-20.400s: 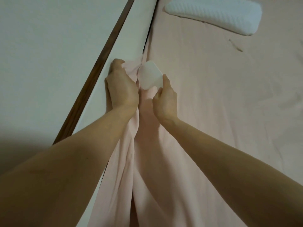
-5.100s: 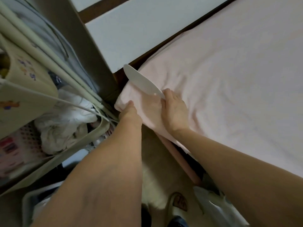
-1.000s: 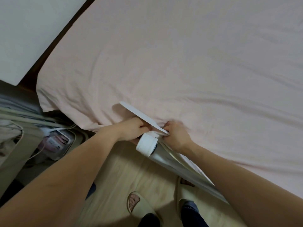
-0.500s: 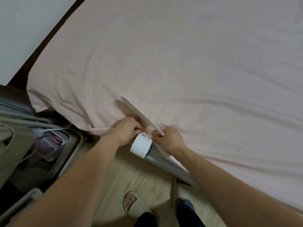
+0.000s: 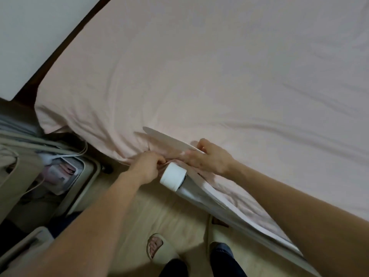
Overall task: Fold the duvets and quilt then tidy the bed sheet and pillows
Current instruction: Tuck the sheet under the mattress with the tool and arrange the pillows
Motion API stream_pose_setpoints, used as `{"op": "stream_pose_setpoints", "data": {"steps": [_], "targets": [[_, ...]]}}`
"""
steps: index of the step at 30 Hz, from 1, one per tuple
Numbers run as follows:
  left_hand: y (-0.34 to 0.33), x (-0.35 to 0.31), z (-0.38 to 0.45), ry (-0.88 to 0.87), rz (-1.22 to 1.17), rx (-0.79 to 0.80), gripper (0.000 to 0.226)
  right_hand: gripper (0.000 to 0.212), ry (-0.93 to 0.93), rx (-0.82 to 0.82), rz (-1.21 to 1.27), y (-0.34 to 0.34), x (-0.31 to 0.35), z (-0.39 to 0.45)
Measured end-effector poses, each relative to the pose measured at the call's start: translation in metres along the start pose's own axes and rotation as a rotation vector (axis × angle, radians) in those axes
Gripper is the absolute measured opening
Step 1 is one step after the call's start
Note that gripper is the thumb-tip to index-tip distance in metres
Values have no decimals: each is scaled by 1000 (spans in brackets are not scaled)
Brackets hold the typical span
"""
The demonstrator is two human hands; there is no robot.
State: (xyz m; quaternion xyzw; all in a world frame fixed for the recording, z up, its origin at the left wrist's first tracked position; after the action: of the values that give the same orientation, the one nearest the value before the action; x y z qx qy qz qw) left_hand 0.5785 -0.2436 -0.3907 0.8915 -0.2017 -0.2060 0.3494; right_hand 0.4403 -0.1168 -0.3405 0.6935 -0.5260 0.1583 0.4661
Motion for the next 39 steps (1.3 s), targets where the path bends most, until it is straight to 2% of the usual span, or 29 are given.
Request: {"op": "stream_pose_setpoints", "data": {"steps": [2,5,7,9,11,12,14,16,18,19,21,24,26,29,31,33,37,39], "targets": [[12,12,-15,159,-182,20,30,34,68,54,-22,19,14,-18],[33,39,-34,585,-550,-138,31,17,95,119,-177,45,38,-37],[21,48,-43,796,-916,-119,30,15,116,193,-342,53,55,-35],[1,39,-50,910,-1283,-10,28,10,162,262,-533,56,72,-29],[-17,20,-40,861,-1343,125,45,7,225,285,-721,58,86,-22],[-21,10,-34,843,-1318,125,53,13,279,275,-822,60,94,-19],[-22,1,-22,791,-1178,112,54,20,336,230,-982,69,103,-17],[-25,-10,-20,783,-987,206,54,22,308,271,-1043,72,99,-16],[-27,-6,-21,849,-860,196,51,19,233,399,-985,68,86,-18],[-23,-1,-20,872,-821,126,48,19,202,458,-941,65,80,-18],[-23,1,-21,905,-800,75,46,19,168,503,-832,62,71,-17],[-20,-7,-29,913,-796,30,43,20,171,448,-712,65,72,-13],[-20,-6,-29,916,-761,25,44,21,198,418,-728,63,76,-10],[-22,-2,-20,895,-748,137,44,20,231,398,-811,59,83,-7],[-40,7,-6,895,-831,252,43,17,230,388,-836,62,86,-2],[-59,22,14,852,-768,307,41,14,235,365,-827,66,89,4],[-31,13,3,780,-679,156,35,18,209,355,-750,69,89,5],[-15,6,-8,770,-554,104,32,15,206,283,-701,75,94,2]]}}
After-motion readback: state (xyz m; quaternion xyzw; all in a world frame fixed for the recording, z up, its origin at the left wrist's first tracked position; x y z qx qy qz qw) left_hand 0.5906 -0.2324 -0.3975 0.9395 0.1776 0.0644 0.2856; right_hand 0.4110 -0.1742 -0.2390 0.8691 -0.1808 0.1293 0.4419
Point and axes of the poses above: each hand's wrist, its own z-axis towards the middle knuckle, its own y-axis out of the back of the hand, x = y × z, the point moved 7 cm from there along z, towards the middle knuckle, and after that the axes turned 12 degrees about y, right-handed, at the moved point
